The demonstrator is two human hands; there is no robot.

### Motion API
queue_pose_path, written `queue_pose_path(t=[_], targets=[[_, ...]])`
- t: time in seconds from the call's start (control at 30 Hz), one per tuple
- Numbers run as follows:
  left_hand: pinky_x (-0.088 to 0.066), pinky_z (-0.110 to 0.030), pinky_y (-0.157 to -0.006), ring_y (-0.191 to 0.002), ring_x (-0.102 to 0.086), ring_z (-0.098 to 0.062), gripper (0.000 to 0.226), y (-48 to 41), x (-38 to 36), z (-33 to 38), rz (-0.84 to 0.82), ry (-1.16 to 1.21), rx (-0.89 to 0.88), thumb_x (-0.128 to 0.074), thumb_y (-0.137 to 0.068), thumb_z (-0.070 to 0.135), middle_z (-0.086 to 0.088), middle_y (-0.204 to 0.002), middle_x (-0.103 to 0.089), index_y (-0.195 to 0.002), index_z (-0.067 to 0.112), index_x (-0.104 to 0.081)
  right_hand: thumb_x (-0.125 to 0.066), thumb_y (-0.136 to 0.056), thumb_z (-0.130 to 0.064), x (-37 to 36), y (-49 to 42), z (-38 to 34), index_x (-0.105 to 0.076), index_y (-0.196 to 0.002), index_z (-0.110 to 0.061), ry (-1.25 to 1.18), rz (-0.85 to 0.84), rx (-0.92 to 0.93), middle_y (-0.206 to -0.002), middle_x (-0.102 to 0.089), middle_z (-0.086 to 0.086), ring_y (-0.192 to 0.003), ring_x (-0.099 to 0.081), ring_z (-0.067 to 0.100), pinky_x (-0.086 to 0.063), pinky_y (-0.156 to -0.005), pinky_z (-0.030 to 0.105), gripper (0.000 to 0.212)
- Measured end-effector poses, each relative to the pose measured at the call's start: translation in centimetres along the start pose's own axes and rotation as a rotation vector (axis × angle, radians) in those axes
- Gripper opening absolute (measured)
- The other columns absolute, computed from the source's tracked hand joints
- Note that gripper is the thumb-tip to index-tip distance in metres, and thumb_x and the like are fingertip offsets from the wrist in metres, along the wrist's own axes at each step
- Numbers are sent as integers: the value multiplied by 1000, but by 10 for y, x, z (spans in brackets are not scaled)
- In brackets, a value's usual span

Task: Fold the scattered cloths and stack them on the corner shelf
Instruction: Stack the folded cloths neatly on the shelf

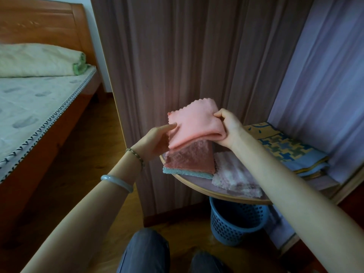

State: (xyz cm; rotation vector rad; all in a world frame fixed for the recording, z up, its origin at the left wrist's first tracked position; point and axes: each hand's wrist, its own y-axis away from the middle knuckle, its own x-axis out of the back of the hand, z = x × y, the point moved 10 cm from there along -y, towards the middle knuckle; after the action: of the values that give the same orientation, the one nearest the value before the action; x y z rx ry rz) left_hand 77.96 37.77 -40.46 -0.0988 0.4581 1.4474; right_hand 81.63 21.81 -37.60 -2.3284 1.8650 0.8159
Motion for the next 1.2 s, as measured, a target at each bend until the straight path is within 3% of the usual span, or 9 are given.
queue_pose_path(t=[0.17, 0.27, 0.4, 0.53, 0.63, 0.77, 0.93, 1.1, 1.2], targets=[[-50, -17, -48, -65, -60, -12, 44, -5, 30, 12, 296, -267, -162, -62, -88, 4, -9, -98, -62, -130, 10, -48, -53, -82, 6, 33, -8, 11, -60, -86, -6, 272, 146, 36, -82, -62, 12, -72, -61, 21, -52, -63, 32, 15], [-48, -17, -50, -67, -54, -10, 50, -9, 36, 9, 350, -469, -193, -63, -87, 3, -3, -90, -58, -132, 11, -44, -61, -79, 7, 47, -9, 14, -54, -114, -5, 520, 236, 139, -93, -59, 11, -79, -58, 19, -47, -61, 29, 37], [-51, -26, -65, -72, -57, -13, 60, -14, 43, -1, 401, -714, -196, -67, -84, 8, 2, -85, -57, -136, 9, -38, -67, -78, -6, 49, -5, 15, -49, -122, -10, 956, 340, 249, -99, -56, 8, -93, -54, 20, -38, -77, 24, 47], [-51, -36, -86, -100, -61, -26, 62, -14, 46, -3, 448, -863, -190, -69, -80, 17, -10, -112, -61, -134, 10, -39, -67, -78, -14, 45, -7, 13, -52, -120, -12, 1085, 366, 325, -115, -62, 12, -109, -57, 28, -37, -79, 23, 45], [-42, -35, -94, -119, -50, -30, 63, -9, 38, 6, 457, -997, -257, -63, -84, 25, -13, -134, -50, -139, 16, -35, -61, -84, -15, 32, 4, -10, -52, -129, -9, 1235, 383, 542, -134, -48, 18, -126, -44, 33, -32, -101, 29, 46], [-2, -47, -118, -148, 3, -25, 59, -6, -5, 15, 305, -1546, -459, -30, -97, 53, 0, -161, -2, -151, 35, -15, -40, -100, -27, -4, 5, 3, -32, -147, -8, 1567, 127, 684, -160, -9, 15, -148, -5, 26, -4, -118, 36, 51], [5, -68, -110, -147, 12, -32, 106, -29, -11, -48, -30, -1985, -221, 27, -61, 77, 1, -162, 7, -152, 33, -3, -19, -100, -50, 15, -21, 63, -2, -152, -10, 1863, -48, 345, -162, 2, 8, -148, 5, 19, 6, -119, 41, 68], [-2, -68, -111, -146, 14, -34, 56, -20, -9, -49, -48, -2054, -203, -8, -97, 49, -1, -160, 15, -151, 34, -3, -10, -97, -52, 11, -9, 53, -4, -153, -13, 1899, -38, 411, -161, 8, 9, -148, 9, 20, 6, -119, 45, 69], [-7, -59, -115, -146, 11, -31, 65, -11, -13, -44, -57, -1862, -169, -14, -95, 51, -6, -160, 12, -152, 21, -10, -11, -98, -54, 20, -9, 73, 2, -153, -12, 1939, -88, 289, -161, 12, 8, -147, 13, 20, 8, -118, 44, 71]])
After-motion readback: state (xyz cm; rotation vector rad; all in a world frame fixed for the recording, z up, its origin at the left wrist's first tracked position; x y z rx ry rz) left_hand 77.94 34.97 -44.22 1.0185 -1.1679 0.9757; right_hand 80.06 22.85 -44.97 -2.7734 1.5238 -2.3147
